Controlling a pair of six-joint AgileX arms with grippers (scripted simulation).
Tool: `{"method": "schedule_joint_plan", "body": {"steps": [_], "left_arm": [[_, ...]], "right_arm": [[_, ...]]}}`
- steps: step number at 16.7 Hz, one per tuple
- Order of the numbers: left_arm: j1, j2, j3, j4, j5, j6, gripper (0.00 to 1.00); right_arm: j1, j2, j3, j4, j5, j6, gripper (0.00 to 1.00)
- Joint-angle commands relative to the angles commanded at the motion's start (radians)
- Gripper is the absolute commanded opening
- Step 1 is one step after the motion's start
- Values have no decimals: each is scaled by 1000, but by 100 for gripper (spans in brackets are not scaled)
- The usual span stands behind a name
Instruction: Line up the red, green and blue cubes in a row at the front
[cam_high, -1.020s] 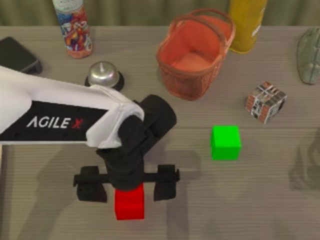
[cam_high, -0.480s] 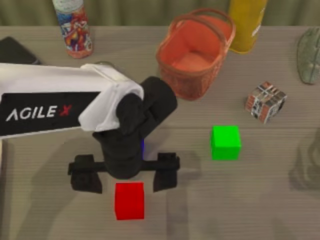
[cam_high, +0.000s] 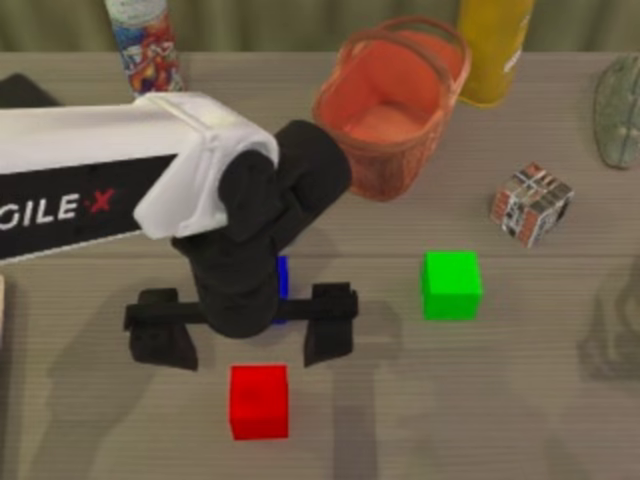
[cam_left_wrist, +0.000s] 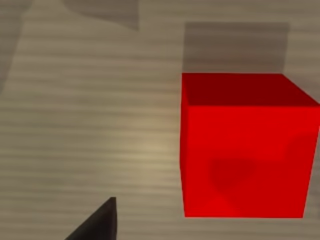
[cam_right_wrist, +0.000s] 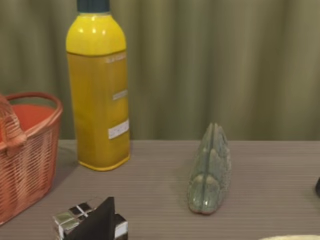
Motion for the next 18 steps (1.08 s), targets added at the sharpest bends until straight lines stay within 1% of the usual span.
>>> {"method": "schedule_joint_plan", "body": {"steps": [2, 4, 8, 10, 13, 18], "left_arm": [[5, -9, -8, 6, -1, 1, 100], [30, -56, -49, 34, -4, 6, 100], [135, -261, -208, 146, -13, 31, 100], [206, -415, -319, 222, -16, 59, 100], [322, -678, -505, 349, -17, 125, 100], [518, -1154, -844, 586, -14, 313, 100]], "right_arm": [[3, 10, 10, -7, 0, 3, 100], [19, 61, 60, -42, 0, 19, 100], [84, 289, 273, -176, -3, 81, 100], [127, 465, 420, -269, -5, 122, 100], [197, 797, 665, -429, -4, 191, 100], [318, 1379, 1069, -718, 1, 310, 100]]}}
